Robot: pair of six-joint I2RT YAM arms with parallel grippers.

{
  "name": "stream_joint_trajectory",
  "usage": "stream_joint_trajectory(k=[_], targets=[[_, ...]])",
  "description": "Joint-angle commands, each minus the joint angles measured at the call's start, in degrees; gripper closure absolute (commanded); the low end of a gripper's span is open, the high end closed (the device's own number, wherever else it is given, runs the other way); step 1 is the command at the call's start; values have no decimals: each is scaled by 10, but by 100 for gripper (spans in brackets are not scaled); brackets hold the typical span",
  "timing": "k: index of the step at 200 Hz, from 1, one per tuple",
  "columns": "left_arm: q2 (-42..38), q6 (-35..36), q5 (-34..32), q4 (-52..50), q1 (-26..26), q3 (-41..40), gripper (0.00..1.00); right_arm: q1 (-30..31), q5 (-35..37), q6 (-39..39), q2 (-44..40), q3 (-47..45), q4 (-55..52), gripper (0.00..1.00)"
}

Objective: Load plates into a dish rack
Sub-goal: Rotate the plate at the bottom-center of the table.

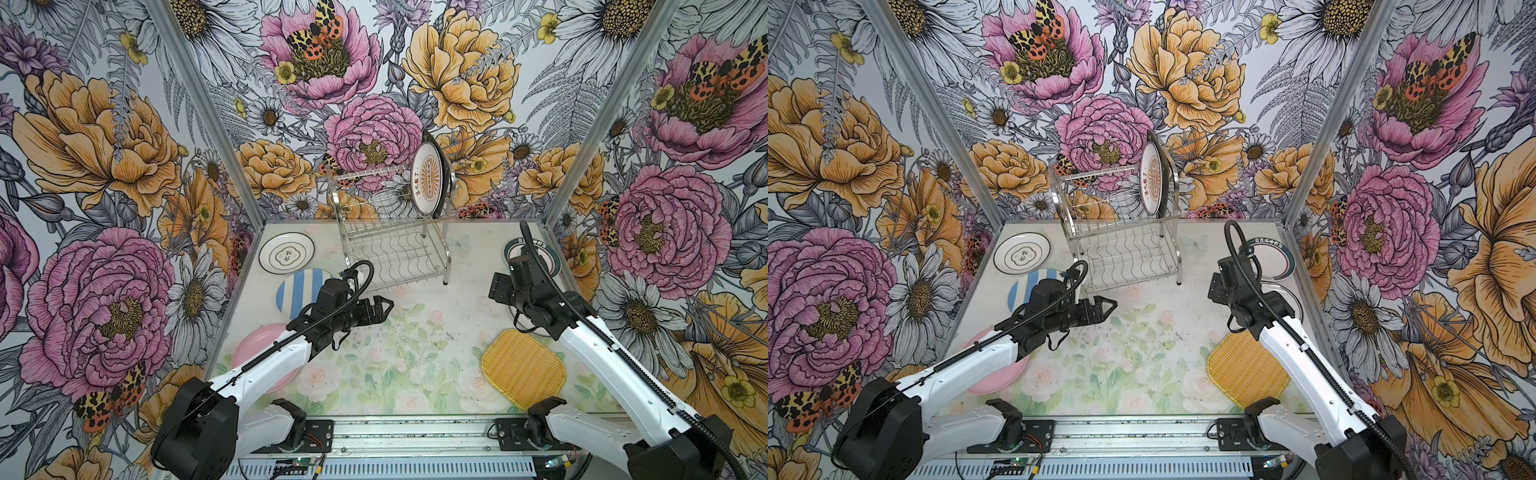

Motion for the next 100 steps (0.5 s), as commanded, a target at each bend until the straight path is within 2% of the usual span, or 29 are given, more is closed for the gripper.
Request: stream_joint_trajectory(k=[1, 48, 85, 100], targets=[[5, -2, 13, 27, -4, -11, 1, -58, -68, 19, -21, -40, -4, 17], [16, -4, 20, 39, -4, -12, 1, -221, -142, 8, -20, -121, -4, 9], [19, -1, 23, 39, -4, -11, 1, -331, -160, 39, -32, -176, -7, 1], [19, -1, 23, 38, -4, -11, 1, -370, -167, 50, -38, -193, -6, 1]])
